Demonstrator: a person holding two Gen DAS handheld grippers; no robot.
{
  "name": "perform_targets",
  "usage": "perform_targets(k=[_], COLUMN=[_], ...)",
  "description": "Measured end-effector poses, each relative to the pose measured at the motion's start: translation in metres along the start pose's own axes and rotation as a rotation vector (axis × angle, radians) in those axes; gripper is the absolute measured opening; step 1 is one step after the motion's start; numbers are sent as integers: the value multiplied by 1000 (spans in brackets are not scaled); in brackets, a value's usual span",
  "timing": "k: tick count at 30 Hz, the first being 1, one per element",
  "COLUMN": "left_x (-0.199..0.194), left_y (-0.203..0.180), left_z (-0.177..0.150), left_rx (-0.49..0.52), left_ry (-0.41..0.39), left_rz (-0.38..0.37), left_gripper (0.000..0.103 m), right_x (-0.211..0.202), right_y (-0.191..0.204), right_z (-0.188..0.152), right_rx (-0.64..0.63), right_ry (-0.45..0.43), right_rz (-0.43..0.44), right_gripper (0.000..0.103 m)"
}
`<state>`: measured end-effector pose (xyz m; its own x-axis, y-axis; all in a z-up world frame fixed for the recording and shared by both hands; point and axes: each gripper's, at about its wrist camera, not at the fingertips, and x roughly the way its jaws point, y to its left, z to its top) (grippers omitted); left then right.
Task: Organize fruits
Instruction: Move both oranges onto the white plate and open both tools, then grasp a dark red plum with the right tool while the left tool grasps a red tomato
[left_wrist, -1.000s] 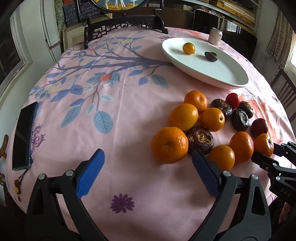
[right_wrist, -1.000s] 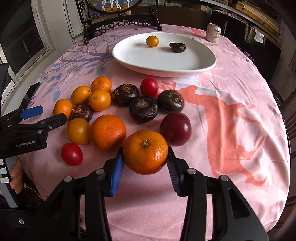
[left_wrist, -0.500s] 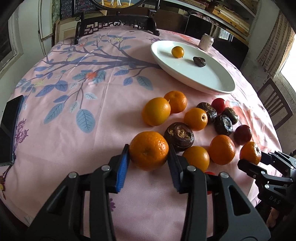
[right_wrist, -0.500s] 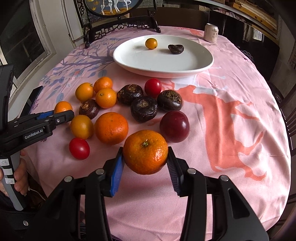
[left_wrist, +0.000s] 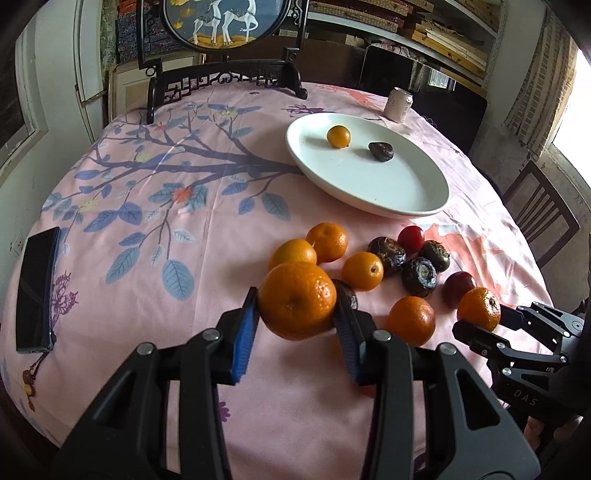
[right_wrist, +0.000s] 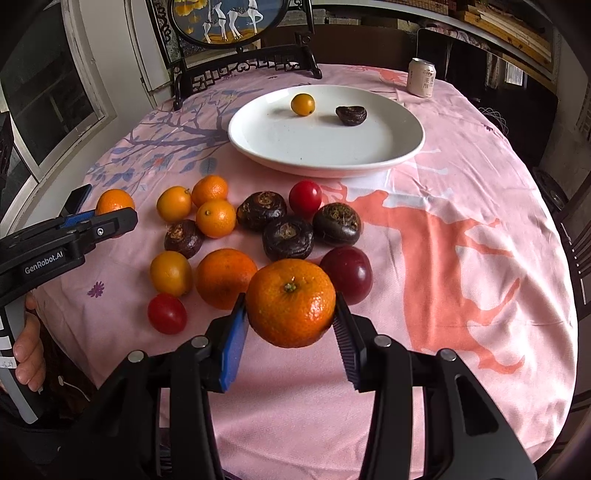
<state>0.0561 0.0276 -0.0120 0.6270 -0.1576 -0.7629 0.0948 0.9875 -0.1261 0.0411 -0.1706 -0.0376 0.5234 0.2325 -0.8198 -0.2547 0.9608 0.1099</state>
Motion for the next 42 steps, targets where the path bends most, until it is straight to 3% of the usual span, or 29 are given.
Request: perform_targets(k=[5, 10, 15, 19, 25, 27, 28, 32, 35, 42], left_x=[10, 51, 119, 159, 179, 179, 175, 135, 91, 15], left_y=[-15, -25, -32, -31, -35, -35, -33, -29, -30, -35], left_z=[41, 119, 183, 200, 208, 211, 213, 210, 188, 96], left_rx=[49, 85, 68, 37, 52, 52, 44, 36, 56, 94], left_ry=[0, 23, 75, 125, 139, 132, 115, 46, -10, -106], left_rz=[-30, 1, 33, 30, 32, 48, 58, 33, 27, 36], left_gripper=[41, 41, 41, 41, 42, 56, 74, 80, 89, 93], right_x=[2, 18, 76, 117, 146, 147, 142, 112, 79, 22], right_y=[-12, -34, -46, -52, -54, -53, -53, -53, -56, -49], right_z=[40, 110, 173, 189, 202, 204, 204, 194, 171, 93], right_rx=[-19, -38, -54, -71, -71, -72, -77, -114, -77, 37], right_ry=[-31, -78, -20, 42, 78, 73, 48, 11, 5, -42], right_rz=[-2, -43, -42, -42, -25, -39, -63, -123, -97, -93], right_gripper=[45, 45, 45, 45, 46, 58, 64, 64, 65, 68])
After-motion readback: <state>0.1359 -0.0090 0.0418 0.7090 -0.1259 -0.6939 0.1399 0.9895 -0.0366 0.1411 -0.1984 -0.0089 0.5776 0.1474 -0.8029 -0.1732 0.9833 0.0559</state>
